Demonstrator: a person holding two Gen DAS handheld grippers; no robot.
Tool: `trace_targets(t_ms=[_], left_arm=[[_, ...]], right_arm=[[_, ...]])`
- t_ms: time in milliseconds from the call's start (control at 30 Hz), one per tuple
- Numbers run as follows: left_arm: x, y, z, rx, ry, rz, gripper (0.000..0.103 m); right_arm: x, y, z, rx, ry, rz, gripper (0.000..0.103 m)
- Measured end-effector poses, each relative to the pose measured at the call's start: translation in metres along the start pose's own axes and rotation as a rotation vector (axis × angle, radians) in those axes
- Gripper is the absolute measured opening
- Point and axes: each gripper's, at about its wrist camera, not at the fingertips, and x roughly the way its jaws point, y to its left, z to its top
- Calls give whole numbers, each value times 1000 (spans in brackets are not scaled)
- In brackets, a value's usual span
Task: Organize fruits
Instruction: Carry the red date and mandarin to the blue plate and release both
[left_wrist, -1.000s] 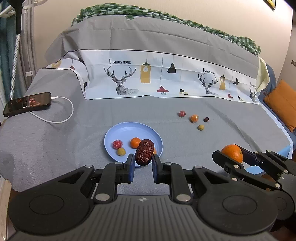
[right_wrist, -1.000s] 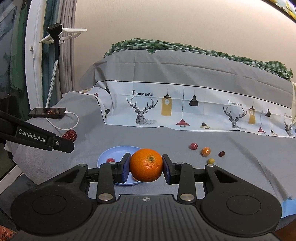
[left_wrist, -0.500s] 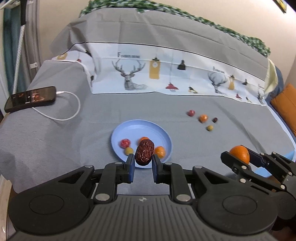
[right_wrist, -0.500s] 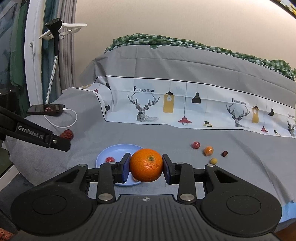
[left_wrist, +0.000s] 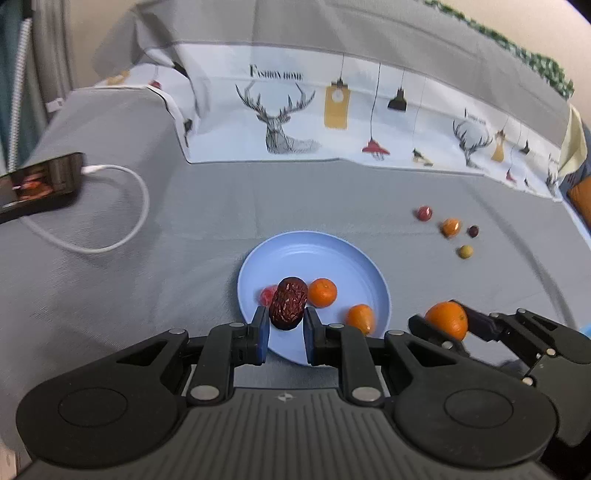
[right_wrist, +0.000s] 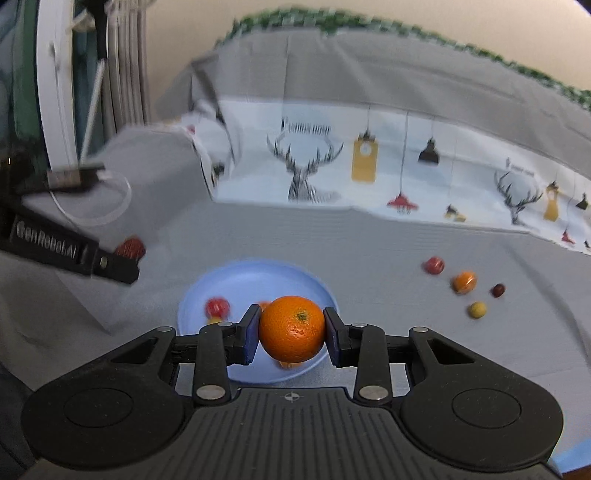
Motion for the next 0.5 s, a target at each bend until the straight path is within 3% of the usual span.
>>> trace_targets(t_ms=[267, 500], left_arm=[[80, 1, 17, 29, 88, 27, 21], [124, 8, 27, 41, 138, 60, 21]], right_arm=[[63, 1, 3, -63, 84, 23, 37], [104, -3, 5, -69, 132, 41, 37]])
